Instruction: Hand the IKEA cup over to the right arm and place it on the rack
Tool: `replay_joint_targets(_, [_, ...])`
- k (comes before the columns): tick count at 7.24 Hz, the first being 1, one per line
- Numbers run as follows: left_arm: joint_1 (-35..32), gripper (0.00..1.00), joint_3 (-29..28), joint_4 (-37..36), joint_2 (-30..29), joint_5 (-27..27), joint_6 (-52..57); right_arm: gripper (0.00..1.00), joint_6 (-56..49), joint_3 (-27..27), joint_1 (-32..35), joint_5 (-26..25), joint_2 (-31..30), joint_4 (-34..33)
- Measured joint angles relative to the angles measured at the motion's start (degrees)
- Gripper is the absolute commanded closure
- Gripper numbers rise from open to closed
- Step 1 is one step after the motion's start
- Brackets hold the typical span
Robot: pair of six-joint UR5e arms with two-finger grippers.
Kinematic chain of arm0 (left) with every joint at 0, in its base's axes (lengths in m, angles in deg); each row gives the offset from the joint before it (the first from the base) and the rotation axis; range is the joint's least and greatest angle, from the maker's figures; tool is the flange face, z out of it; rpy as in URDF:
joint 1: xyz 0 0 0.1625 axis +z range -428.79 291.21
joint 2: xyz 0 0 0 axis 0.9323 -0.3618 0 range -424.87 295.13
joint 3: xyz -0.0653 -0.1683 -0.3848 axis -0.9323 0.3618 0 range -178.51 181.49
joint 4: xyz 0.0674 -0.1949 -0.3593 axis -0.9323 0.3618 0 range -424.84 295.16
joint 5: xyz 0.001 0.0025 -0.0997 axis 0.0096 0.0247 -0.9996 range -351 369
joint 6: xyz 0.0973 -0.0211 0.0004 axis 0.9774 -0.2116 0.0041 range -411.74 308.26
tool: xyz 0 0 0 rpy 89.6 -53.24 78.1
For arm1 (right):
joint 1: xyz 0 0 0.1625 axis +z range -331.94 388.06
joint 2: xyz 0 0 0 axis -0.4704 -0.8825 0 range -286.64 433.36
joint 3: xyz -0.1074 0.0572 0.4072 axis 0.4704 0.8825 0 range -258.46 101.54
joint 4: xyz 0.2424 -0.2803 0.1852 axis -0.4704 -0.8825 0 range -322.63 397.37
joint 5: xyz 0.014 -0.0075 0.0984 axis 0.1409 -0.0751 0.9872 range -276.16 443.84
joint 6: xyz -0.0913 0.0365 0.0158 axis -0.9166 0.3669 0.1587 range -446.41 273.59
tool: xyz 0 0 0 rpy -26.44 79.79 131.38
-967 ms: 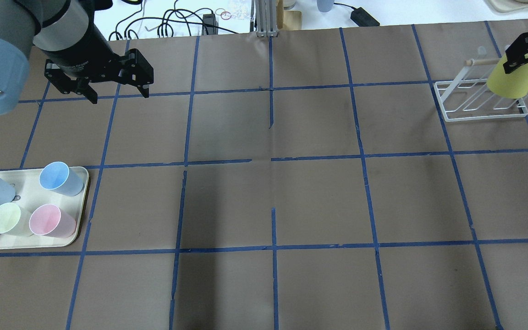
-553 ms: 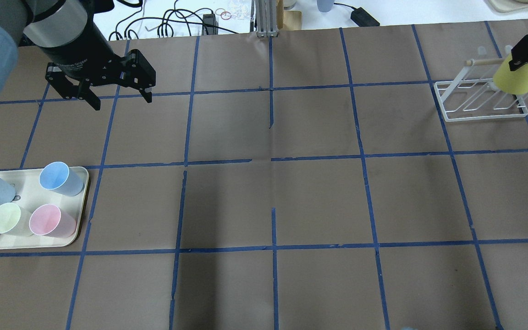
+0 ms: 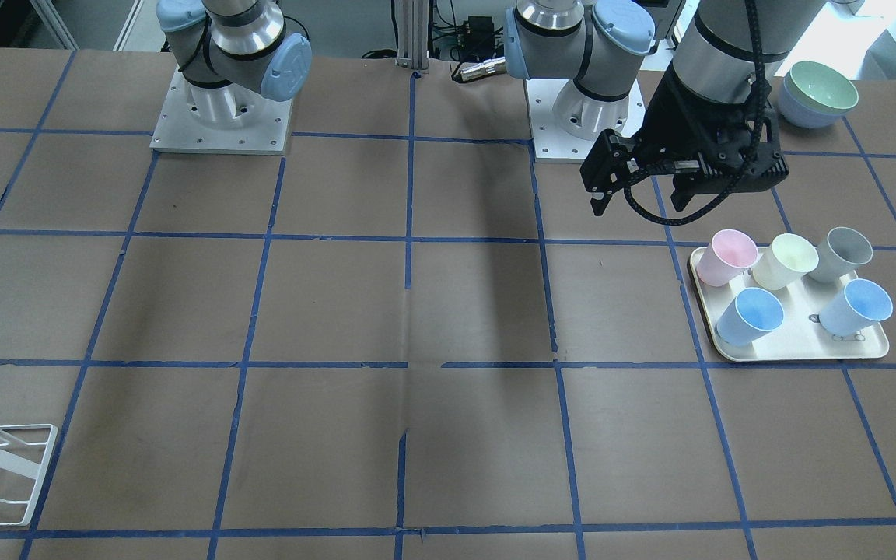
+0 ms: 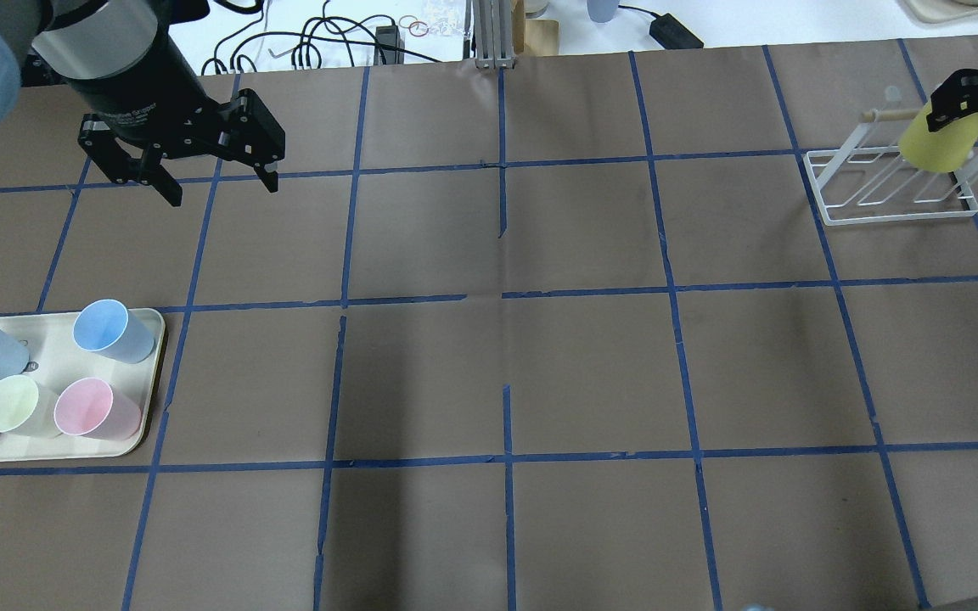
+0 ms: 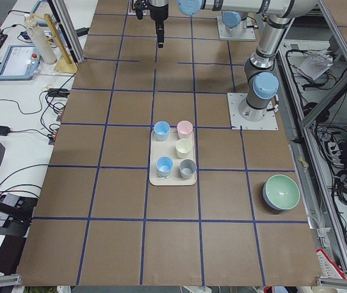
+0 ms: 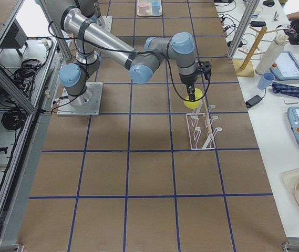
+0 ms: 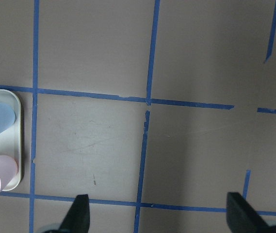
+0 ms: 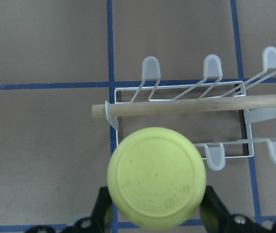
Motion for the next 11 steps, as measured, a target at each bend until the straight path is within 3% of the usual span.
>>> replay_joint_targets(11, [0.0,0.0,0.16,-0.22,0.15,0.0,-0.08,1.0,0.51,-1.45,-0.04,-0.28,5.16,-1.18])
